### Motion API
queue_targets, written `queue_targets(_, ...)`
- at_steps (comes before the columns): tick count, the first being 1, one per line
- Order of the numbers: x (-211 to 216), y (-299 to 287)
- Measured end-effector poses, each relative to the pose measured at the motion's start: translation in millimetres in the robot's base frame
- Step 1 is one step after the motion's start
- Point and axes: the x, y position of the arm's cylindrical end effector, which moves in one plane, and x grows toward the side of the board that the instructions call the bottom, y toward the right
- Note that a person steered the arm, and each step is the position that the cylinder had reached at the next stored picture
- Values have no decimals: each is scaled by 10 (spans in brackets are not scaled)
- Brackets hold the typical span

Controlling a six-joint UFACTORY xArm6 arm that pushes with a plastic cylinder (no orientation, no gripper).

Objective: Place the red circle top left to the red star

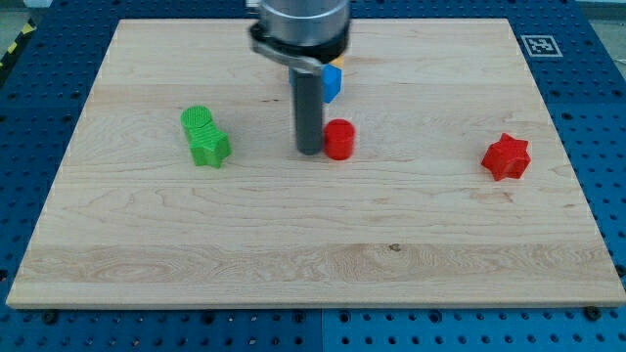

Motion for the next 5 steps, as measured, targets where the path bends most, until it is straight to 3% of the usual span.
queue_targets(2,0,753)
queue_targets(5,-25,805)
